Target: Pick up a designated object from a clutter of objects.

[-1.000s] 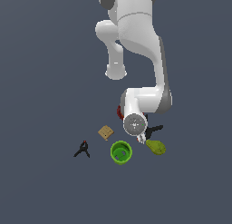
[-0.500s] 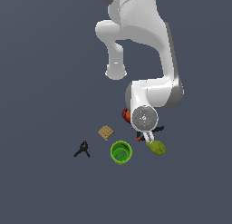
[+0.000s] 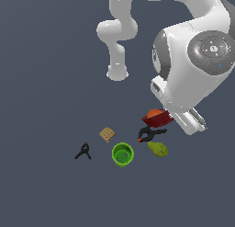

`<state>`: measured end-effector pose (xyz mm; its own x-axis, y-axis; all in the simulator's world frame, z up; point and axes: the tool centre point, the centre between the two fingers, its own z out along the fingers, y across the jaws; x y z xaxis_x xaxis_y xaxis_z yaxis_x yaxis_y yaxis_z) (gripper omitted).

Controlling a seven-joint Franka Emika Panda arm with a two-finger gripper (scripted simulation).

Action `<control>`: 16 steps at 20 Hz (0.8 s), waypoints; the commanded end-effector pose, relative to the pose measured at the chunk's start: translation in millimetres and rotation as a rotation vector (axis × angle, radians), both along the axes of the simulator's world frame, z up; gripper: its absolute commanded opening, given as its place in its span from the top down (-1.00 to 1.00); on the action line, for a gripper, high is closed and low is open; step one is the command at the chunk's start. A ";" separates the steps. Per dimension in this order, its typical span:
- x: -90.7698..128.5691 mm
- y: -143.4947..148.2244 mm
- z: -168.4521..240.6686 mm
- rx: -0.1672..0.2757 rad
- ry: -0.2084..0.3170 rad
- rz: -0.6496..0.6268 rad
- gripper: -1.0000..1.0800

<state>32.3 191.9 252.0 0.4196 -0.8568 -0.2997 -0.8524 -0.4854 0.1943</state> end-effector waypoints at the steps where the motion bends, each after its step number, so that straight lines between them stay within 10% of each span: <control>1: 7.1 17.7 55.2 0.018 -0.081 0.053 1.00; 9: 3.8 54.1 173.8 0.057 -0.253 0.170 1.00; 16: -1.7 63.9 208.5 0.070 -0.303 0.205 1.00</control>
